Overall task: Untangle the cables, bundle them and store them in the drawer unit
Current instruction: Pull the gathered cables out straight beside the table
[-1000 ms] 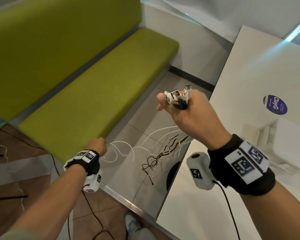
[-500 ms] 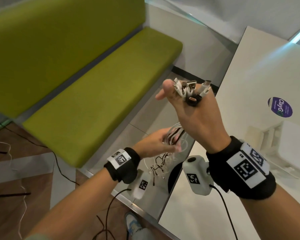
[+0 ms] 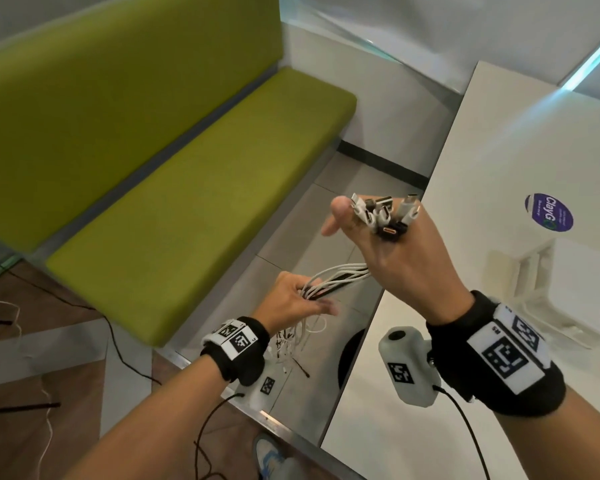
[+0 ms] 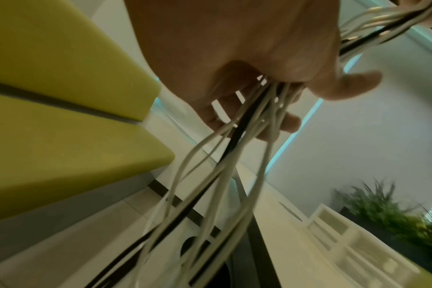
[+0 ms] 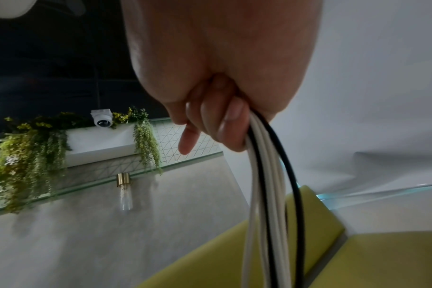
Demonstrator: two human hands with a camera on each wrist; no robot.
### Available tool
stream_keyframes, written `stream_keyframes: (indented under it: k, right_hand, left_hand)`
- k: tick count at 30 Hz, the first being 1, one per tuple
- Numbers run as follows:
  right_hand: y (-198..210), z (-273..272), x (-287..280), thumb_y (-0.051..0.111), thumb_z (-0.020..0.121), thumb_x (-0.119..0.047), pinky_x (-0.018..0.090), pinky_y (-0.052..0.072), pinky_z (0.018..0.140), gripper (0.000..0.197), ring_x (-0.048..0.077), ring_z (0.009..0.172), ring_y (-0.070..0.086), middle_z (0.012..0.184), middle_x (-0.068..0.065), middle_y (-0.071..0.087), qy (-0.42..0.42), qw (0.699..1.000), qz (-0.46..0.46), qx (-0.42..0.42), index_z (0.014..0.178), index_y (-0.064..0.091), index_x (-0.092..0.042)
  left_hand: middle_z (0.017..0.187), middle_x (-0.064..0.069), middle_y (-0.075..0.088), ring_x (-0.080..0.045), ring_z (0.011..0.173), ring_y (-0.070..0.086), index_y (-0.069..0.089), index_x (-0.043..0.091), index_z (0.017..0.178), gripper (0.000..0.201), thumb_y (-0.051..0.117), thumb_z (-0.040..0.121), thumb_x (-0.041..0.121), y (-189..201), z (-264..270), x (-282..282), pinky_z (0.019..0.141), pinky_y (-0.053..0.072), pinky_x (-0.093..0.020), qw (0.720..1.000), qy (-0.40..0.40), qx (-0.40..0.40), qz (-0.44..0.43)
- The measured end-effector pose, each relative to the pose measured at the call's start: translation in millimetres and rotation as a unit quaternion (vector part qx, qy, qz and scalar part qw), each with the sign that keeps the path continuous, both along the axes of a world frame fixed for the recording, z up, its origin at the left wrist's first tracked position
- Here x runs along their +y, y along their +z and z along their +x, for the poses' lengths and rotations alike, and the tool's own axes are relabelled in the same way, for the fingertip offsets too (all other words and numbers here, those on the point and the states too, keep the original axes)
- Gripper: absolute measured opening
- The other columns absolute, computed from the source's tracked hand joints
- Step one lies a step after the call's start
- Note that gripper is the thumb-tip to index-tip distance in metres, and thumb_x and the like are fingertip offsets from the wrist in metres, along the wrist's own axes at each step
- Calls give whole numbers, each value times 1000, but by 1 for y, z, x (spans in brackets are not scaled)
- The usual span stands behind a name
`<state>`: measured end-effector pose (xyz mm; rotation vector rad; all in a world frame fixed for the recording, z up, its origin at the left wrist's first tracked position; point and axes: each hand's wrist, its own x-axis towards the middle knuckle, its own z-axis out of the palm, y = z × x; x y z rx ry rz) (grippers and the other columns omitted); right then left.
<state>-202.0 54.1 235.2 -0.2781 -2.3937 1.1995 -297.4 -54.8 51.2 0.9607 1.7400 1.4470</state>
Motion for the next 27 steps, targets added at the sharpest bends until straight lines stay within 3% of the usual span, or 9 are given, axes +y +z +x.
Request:
stream_keyframes:
  k: [5, 7, 9, 14, 17, 19, 21, 24, 27]
  right_hand:
    - [9, 18, 5, 51, 95, -35, 11, 30, 56, 39, -3, 52, 52, 49, -24, 53, -49, 999, -1, 6, 73, 74, -13]
    - [8, 25, 3, 51, 96, -33, 13, 30, 57, 39, -4, 50, 51, 45, -24, 49, -62, 998, -16, 4, 73, 73, -11]
    - [3, 31, -5, 53, 97, -32, 12, 29, 55, 38, 1, 47, 44, 45, -20, 46, -73, 997, -8, -4, 72, 73, -13]
    - [7, 51, -4, 53, 96, -32, 9, 30, 56, 37, -2, 48, 47, 41, -19, 44, -95, 995, -31, 9, 72, 73, -12]
    - [14, 66, 9, 51, 96, -39, 15, 29, 53, 39, 5, 44, 40, 41, -10, 39, -109, 993, -46, 31, 71, 72, -17]
    - [11, 72, 15, 51, 95, -41, 18, 29, 53, 40, 6, 44, 37, 42, -9, 37, -114, 991, -61, 29, 71, 72, -17]
    - [4, 76, 17, 51, 94, -40, 17, 31, 55, 40, 4, 47, 44, 44, -7, 45, -118, 991, -58, 16, 70, 72, -16]
    - [-5, 82, 17, 53, 93, -38, 12, 34, 58, 39, -3, 55, 53, 52, -16, 57, -123, 992, -41, 10, 68, 73, -16]
    - [-8, 86, 21, 55, 95, -35, 8, 35, 60, 38, -5, 59, 56, 57, -20, 59, -125, 992, -27, 9, 68, 73, -16]
  left_hand:
    - [40, 13, 49, -3, 38, 35, 61, 27, 45, 38, 80, 77, 36, -19, 4, -24, 43, 26, -15, 987, -89, 110, -83]
    - [46, 1, 60, -10, 36, 45, 70, 16, 56, 54, 60, 85, 61, -35, -1, -31, 41, 35, -27, 976, -87, 153, -127]
    - [57, -5, 66, -16, 47, 57, 74, 18, 69, 64, 43, 87, 71, -50, -8, -30, 52, 46, -34, 954, -98, 216, -185]
    - [98, -5, 69, -24, 88, 64, 60, 25, 111, 26, 42, 99, 40, -92, -24, -59, 75, 49, -34, 859, -162, 273, -401]
    - [120, -8, 64, -26, 106, 61, 49, 25, 133, 37, 41, 97, 20, -115, -36, -91, 83, 47, -31, 797, -128, 272, -523]
    - [128, -9, 62, -25, 113, 59, 50, 22, 137, 41, 44, 97, 16, -103, -33, -88, 89, 45, -29, 812, -105, 247, -518]
    - [135, -7, 57, -22, 120, 56, 49, 24, 139, 47, 50, 94, 12, -75, -21, -65, 98, 43, -30, 855, -100, 242, -448]
    - [128, 1, 61, -15, 117, 57, 59, 26, 124, 50, 53, 83, -2, -15, 10, -17, 104, 44, -38, 958, -81, 185, -205]
    - [103, -3, 66, -21, 103, 62, 64, 9, 102, 25, 55, 80, 0, 39, 56, 23, 99, 47, -34, 994, -101, 44, 7]
